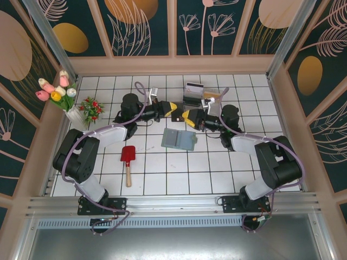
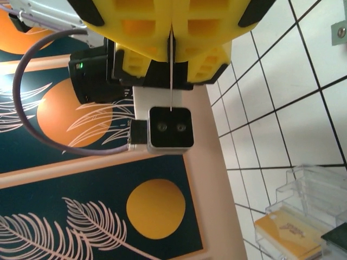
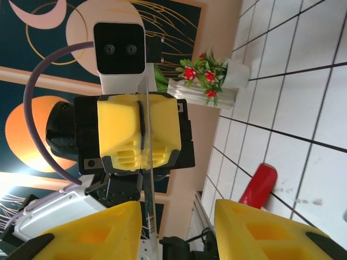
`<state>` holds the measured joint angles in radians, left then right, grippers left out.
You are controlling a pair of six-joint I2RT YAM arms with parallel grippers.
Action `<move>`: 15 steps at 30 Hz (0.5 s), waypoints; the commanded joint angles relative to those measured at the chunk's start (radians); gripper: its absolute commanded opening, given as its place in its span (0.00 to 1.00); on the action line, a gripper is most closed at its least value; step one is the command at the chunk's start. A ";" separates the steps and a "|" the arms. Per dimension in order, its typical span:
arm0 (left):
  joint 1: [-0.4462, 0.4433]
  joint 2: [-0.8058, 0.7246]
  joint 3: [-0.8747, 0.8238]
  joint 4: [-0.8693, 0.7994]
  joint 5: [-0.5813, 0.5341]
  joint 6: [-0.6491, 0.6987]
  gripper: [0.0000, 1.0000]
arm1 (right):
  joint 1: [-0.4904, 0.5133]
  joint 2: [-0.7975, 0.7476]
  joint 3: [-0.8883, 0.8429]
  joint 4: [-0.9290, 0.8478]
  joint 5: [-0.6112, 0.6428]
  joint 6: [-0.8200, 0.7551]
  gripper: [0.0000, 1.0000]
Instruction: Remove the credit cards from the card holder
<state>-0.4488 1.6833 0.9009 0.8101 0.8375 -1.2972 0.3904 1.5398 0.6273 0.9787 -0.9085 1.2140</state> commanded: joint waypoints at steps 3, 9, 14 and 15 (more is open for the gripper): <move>0.003 -0.043 0.000 0.060 -0.077 -0.043 0.00 | 0.045 -0.027 0.002 0.159 0.085 0.082 0.39; 0.003 -0.051 -0.009 0.082 -0.092 -0.071 0.00 | 0.058 -0.023 -0.009 0.235 0.144 0.123 0.25; 0.002 -0.051 -0.017 0.086 -0.098 -0.086 0.00 | 0.066 -0.017 -0.005 0.249 0.157 0.123 0.15; 0.003 -0.053 -0.020 0.085 -0.099 -0.086 0.00 | 0.067 -0.017 -0.005 0.250 0.155 0.124 0.14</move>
<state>-0.4488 1.6554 0.8921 0.8444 0.7494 -1.3678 0.4473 1.5398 0.6270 1.1389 -0.7734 1.3281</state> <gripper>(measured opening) 0.059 0.146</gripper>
